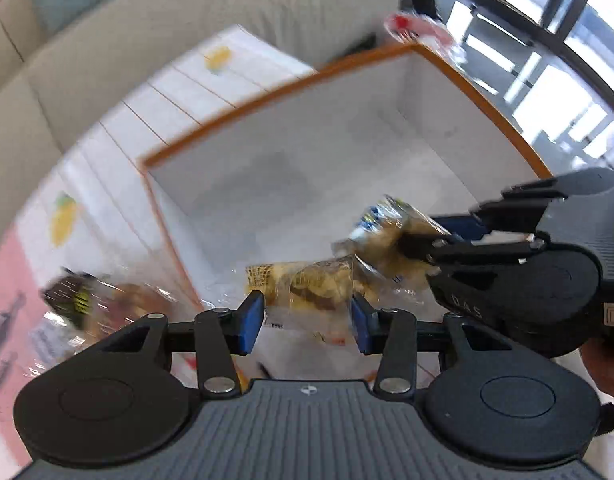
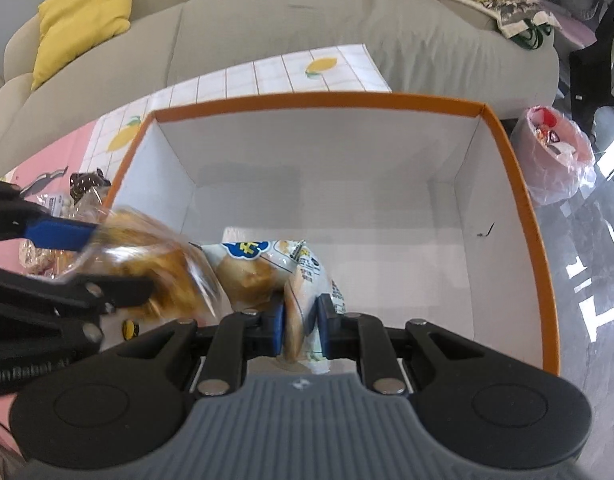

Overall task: Organize snacks
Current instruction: 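Lower both held bags into the orange box and open both tools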

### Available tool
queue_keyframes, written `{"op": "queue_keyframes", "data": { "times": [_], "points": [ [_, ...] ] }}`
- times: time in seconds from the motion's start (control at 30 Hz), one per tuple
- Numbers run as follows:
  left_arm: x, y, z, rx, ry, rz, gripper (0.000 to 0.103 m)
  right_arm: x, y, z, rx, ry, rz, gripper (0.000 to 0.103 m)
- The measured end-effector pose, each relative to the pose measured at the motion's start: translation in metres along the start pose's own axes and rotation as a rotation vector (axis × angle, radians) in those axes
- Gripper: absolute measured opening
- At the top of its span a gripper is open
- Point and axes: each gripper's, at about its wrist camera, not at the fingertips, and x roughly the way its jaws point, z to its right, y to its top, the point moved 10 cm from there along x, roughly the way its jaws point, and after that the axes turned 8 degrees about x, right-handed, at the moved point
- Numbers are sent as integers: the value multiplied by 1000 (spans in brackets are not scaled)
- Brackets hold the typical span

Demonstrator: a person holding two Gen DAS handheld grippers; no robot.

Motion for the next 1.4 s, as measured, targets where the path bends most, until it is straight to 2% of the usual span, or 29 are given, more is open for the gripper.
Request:
{"op": "queue_keyframes", "data": {
  "times": [0.1,0.27,0.33,0.57,0.77,0.83,0.93,1.07,1.2,1.3,1.4],
  "points": [
    [12,-3,-1,10,32,-27,50,3,-3,1,-3,11,-19,14],
    [14,-2,2,38,38,-58,52,10,-11,-3,-6,18,-56,14],
    [16,-2,4,62,41,-87,60,12,-13,-5,-2,26,-70,14],
    [10,-9,-2,32,36,-90,65,14,-13,-7,25,33,-90,18],
    [-8,-12,-4,24,25,-41,72,6,-15,-10,30,27,-79,27],
    [-15,-12,-4,11,12,-21,76,3,-15,-9,34,15,-72,35],
    [-27,-13,-3,-2,0,7,77,-2,-14,-9,37,0,-56,45],
    [-50,-13,-8,-43,-14,95,77,-17,-7,-8,42,-21,3,45],
    [-75,-18,-26,-156,7,191,76,-36,-4,-27,43,92,34,44],
    [-83,-27,-42,-230,57,214,76,-37,-6,-46,23,158,18,43],
    [-85,-42,-57,-307,71,221,74,-25,-10,-59,24,163,-5,35]
  ]
}}
